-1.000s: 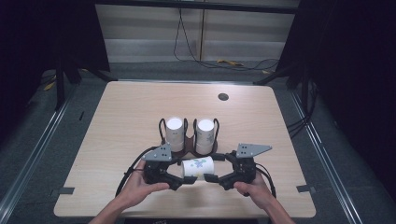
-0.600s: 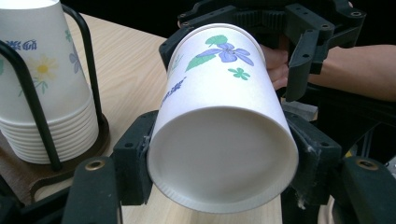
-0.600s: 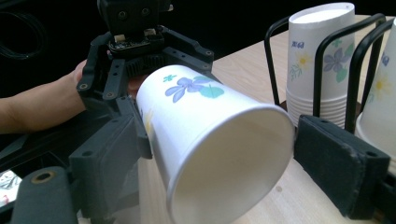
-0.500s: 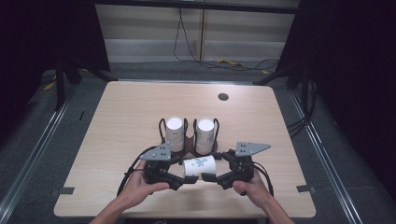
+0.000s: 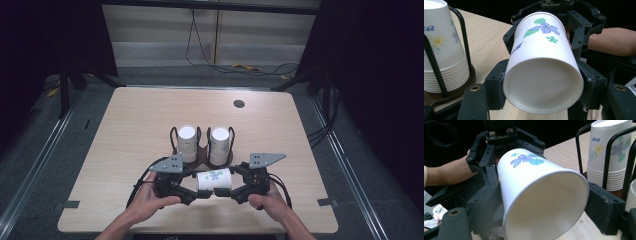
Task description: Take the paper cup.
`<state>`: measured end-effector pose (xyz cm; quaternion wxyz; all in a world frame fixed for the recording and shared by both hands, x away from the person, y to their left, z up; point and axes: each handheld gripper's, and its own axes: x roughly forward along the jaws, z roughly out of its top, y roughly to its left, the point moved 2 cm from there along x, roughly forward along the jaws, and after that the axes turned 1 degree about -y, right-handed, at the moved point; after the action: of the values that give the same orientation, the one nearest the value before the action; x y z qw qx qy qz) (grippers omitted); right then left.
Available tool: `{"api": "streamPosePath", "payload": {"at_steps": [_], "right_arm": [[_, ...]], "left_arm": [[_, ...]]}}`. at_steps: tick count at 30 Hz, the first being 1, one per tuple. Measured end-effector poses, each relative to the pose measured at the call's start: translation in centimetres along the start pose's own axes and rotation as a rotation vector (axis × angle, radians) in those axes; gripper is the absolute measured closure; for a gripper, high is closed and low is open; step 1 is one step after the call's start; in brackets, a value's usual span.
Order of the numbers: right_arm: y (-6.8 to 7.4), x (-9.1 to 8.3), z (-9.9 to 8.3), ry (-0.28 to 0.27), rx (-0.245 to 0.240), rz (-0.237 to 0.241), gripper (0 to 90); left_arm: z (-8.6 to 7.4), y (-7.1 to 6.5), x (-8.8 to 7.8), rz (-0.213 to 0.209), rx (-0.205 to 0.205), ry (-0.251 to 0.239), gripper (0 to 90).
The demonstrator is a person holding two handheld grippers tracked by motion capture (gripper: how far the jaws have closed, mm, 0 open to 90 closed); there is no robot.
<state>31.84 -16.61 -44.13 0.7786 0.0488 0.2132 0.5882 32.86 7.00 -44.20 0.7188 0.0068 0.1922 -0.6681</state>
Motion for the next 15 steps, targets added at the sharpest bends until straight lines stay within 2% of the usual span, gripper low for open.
{"api": "streamPosePath", "payload": {"at_steps": [4, 8, 15], "right_arm": [[-0.08, -0.12, -0.13, 0.006, 0.007, 0.008, 21.4], [-0.27, -0.15, -0.35, 0.012, 0.01, 0.006, 24.0], [-0.45, -0.13, -0.45, 0.024, 0.032, 0.018, 27.4]], "left_arm": [[-0.21, 0.18, 0.02, -0.012, -0.005, 0.011, 35.3], [-0.58, 0.56, 0.21, -0.025, -0.03, 0.026, 34.9], [-0.8, 0.66, 0.34, -0.014, -0.03, 0.05, 32.2]]}}
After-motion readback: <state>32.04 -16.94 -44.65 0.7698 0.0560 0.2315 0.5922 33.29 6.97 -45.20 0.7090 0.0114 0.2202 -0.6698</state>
